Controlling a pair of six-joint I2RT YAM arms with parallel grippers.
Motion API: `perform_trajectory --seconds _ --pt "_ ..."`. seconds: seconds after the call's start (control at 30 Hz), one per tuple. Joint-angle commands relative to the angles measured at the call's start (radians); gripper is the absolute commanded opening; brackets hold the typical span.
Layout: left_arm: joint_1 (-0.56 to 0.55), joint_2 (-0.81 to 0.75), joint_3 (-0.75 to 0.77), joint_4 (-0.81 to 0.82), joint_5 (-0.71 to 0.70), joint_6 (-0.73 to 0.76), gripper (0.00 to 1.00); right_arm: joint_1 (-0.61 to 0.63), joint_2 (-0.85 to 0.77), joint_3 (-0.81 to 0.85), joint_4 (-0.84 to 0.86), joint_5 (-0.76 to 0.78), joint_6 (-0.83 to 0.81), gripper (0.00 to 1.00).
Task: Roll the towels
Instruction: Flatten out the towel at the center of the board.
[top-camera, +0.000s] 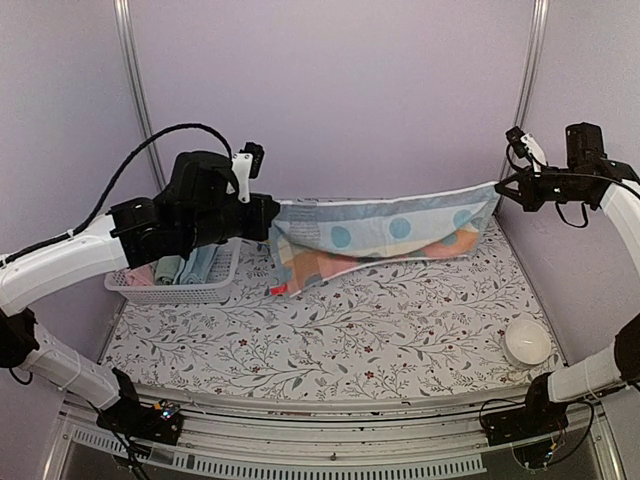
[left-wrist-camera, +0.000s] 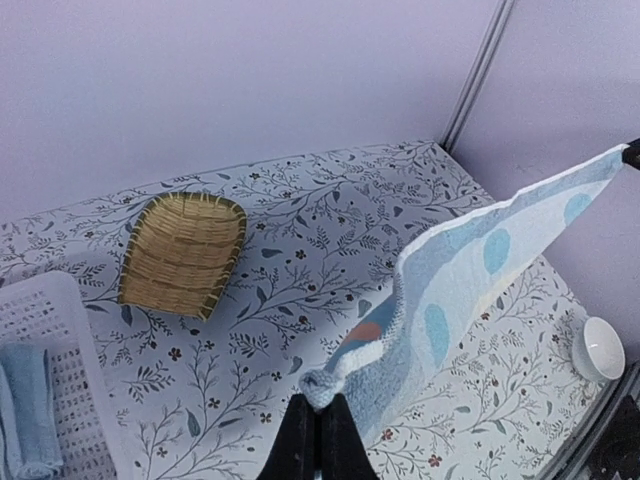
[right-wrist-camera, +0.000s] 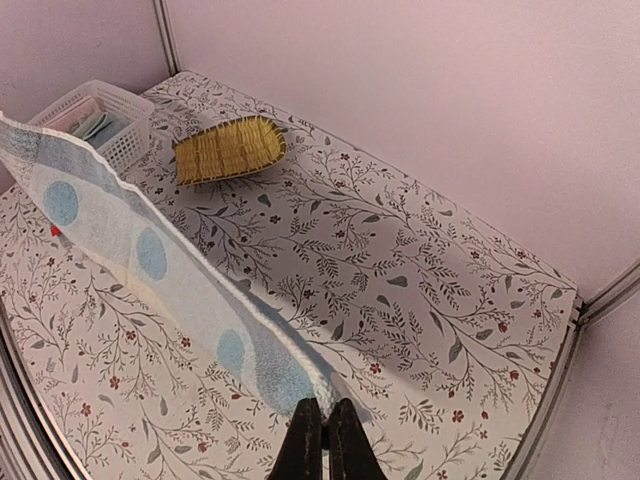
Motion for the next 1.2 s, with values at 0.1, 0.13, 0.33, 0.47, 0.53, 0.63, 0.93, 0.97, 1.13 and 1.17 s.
perform_trajectory --seconds 0.1,0.13,0.33,0.47,0.53,0.63,0.93,0.97,1.13,1.17 --pt "-0.074 -0.13 -0.15 0.051 -0.061 -0.086 0.0 -0.003 -0.144 -0.186 -0.001 0.098 -0.003 0.03" --pt "-0.07 -0.116 -0.158 0.058 -0.065 -0.085 0.0 -0.003 -0.127 -0.204 0.013 0.109 -0.014 0.03" --pt "0.09 0.177 -0.058 0.002 0.046 -0.128 0.0 -0.003 0.169 -0.224 0.14 0.181 -0.06 0.03" --pt "0.199 0.447 0.108 0.03 0.144 -0.086 0.01 -0.002 0.5 -0.036 0.165 0.204 -0.042 0.07" --pt "0.221 0.572 0.216 -0.028 0.122 -0.075 0.16 -0.002 0.629 0.077 0.149 0.225 -0.009 0.13" --pt "0.223 0.65 0.315 -0.116 0.091 -0.075 0.32 -0.002 0.673 0.154 0.119 0.217 0.047 0.29" --pt "0.107 0.443 0.03 -0.123 0.195 -0.097 0.26 0.061 0.368 -0.204 0.033 0.177 -0.101 0.4" --pt "0.097 0.432 -0.015 -0.124 0.223 -0.099 0.21 0.075 0.347 -0.244 0.02 0.195 -0.13 0.39" --pt "0.074 0.447 -0.098 -0.162 0.307 -0.093 0.08 0.107 0.312 -0.383 -0.019 0.276 -0.234 0.33" --pt "0.073 0.459 -0.105 -0.168 0.311 -0.091 0.07 0.108 0.316 -0.394 -0.023 0.288 -0.253 0.32"
